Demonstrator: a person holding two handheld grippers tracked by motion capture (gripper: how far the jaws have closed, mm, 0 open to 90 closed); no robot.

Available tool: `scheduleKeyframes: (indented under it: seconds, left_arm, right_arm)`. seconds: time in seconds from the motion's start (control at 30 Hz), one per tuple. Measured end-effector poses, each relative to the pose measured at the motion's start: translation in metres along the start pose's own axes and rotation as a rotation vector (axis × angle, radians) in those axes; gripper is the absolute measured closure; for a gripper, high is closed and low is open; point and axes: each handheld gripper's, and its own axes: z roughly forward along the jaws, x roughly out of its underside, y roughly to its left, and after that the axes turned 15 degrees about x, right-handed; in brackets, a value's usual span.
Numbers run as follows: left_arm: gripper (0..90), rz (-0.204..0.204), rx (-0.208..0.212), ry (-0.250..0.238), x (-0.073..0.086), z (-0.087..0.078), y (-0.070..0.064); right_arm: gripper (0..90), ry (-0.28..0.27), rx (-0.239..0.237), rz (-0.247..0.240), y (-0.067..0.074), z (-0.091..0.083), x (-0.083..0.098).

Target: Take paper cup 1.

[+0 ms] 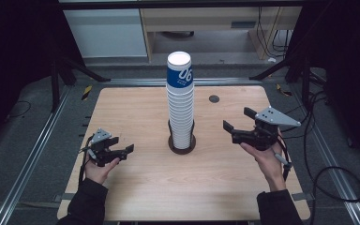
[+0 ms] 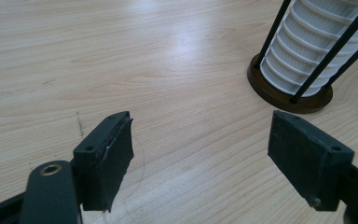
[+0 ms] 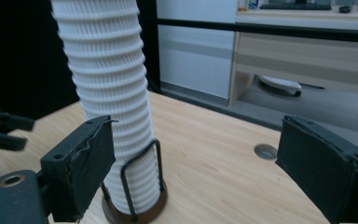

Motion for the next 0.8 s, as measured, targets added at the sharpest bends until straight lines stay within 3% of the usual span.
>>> scheduleKeyframes:
  seconds: [0.2, 0.4, 0.8]
  left_arm:
    - [20.5, 0.007, 0.002, 0.009, -0.001, 0.002, -0.001]
    - [20.3, 0.009, 0.006, 0.002, -0.002, 0.002, -0.002]
    - [19.4, 0.012, 0.011, 0.009, -0.001, 0.004, -0.002]
  right_arm:
    - [10.5, -0.048, -0.044, 0.010, 0.010, 0.006, -0.024]
    - [9.1, -0.095, -0.102, -0.006, 0.033, 0.019, -0.052]
    - [7.9, -0.139, -0.170, 0.016, 0.058, 0.045, -0.085]
